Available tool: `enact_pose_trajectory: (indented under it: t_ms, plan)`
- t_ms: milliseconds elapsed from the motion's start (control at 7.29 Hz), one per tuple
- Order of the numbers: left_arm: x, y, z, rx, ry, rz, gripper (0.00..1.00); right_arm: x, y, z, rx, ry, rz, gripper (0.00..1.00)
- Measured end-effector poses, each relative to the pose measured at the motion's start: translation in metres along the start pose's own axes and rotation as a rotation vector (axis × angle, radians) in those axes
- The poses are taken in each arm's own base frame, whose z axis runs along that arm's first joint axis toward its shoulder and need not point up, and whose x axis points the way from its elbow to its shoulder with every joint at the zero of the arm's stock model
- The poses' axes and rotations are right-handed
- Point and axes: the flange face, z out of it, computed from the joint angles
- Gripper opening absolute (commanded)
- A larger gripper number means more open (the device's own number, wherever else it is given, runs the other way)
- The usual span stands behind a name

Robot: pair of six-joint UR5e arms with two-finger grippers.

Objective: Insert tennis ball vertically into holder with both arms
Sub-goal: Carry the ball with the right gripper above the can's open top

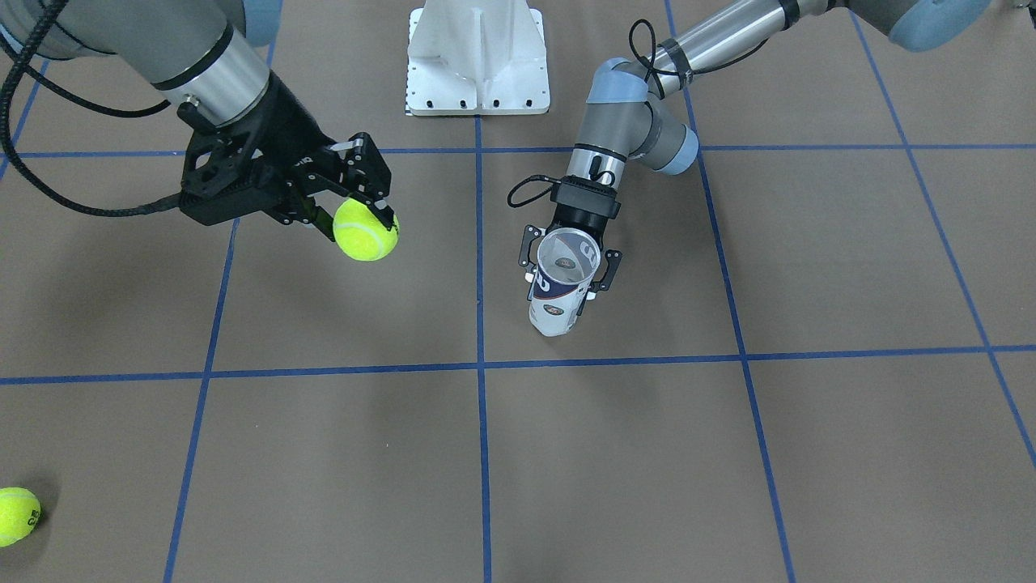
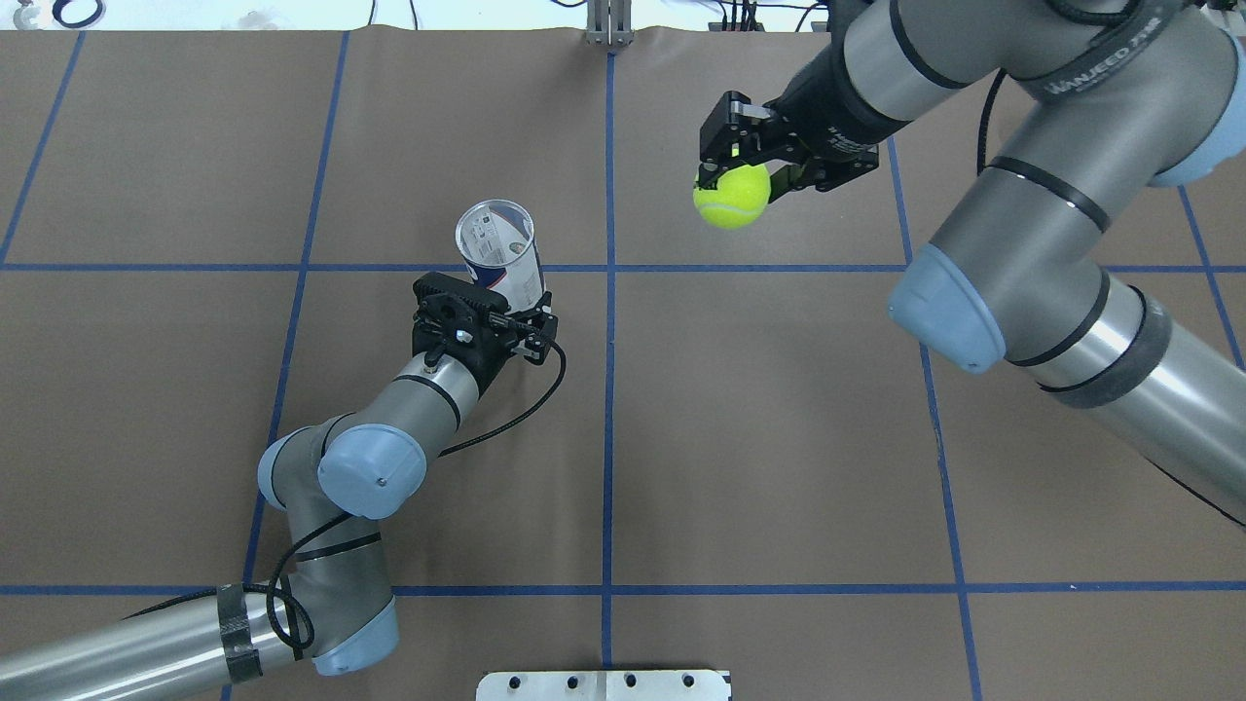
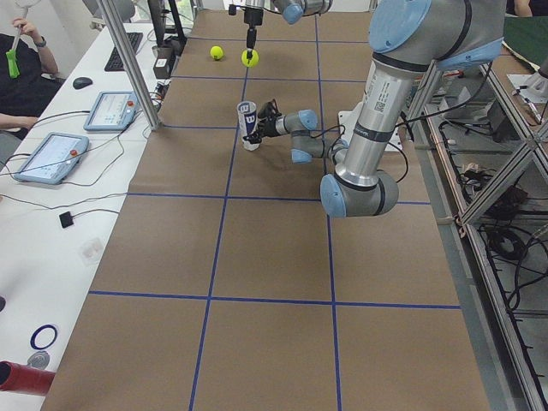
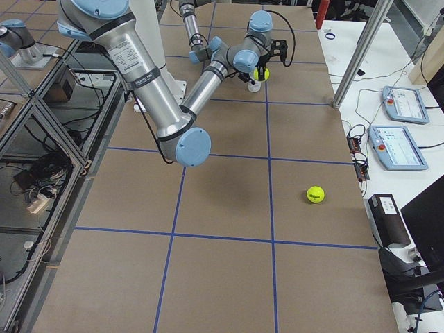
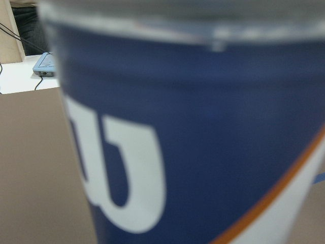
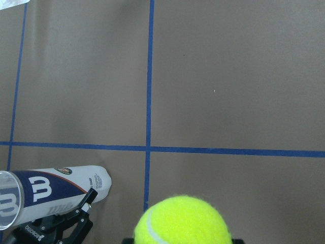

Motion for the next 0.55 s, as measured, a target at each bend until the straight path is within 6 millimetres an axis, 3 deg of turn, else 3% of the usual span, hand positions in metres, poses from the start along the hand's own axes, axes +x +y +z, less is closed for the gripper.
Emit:
enact_pose_trajectory:
  t_ms: [549]
  plan:
    - [0.001, 0.000, 0.000, 0.000, 0.001, -0.005, 0.73, -0.096, 0.010, 0.029, 0.018, -0.037, 0.022, 0.00]
